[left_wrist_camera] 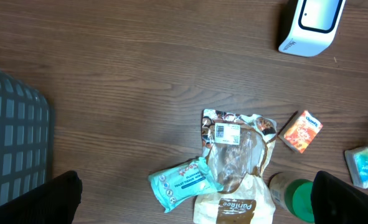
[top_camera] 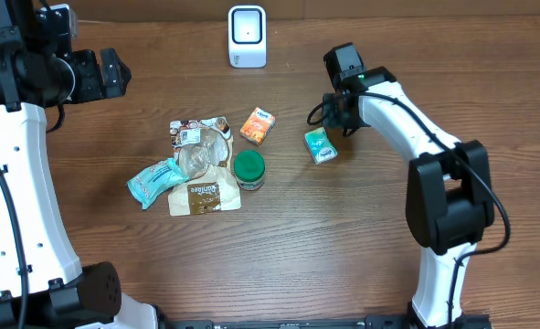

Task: Scan the item barcode
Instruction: 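Lower the right gripper and grasp the Kleenex pack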

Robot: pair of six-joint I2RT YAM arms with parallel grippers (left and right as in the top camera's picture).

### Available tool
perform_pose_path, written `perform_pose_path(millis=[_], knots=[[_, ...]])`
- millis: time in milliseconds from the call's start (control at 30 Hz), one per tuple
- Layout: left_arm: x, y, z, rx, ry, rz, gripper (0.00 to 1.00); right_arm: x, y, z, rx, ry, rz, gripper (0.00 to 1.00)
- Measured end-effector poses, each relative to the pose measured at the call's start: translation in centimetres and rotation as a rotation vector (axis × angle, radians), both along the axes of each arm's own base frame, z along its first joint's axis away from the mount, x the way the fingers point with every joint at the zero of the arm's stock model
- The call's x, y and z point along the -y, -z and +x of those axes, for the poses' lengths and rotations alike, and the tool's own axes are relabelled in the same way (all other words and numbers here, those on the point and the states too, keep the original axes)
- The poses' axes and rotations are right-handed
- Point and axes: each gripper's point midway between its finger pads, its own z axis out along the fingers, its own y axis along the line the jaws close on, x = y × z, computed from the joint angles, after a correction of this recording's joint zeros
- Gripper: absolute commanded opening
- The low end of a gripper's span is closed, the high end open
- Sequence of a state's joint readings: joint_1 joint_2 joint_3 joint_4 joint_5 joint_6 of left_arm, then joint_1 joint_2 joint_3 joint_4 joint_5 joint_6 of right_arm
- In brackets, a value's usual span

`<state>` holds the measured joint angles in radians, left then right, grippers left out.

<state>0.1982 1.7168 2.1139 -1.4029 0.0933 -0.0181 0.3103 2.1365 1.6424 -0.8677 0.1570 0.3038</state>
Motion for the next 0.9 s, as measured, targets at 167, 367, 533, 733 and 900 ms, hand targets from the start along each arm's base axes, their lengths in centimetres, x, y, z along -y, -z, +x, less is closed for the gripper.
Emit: perform_pose_path(millis=[167,367,533,733,900], knots=[[0.0,0.0,0.0,0.000,0.000,0.000,1.00,-1.3,1.0,-0.6,-0.046,-0.084,0.053,0.19],[0.0,0.0,0.0,0.000,0.000,0.000,1.00,-6.2,0.7,-2.8,-0.119,-0.361,0.285,0.20],[0.0,0.0,0.0,0.000,0.000,0.000,1.00,-8.2,0.4,-8.1,-0.301,-0.477,0.393,0.18],[0.0,0.0,0.0,0.000,0.000,0.000,1.00,-3.7,1.1,-12.4,-0.518,-0.313,0.166,0.13],[0.0,0.0,0.0,0.000,0.000,0.000,1.00,-1.4,0.3,-10.1,-0.430,-0.136,0.017,0.14]])
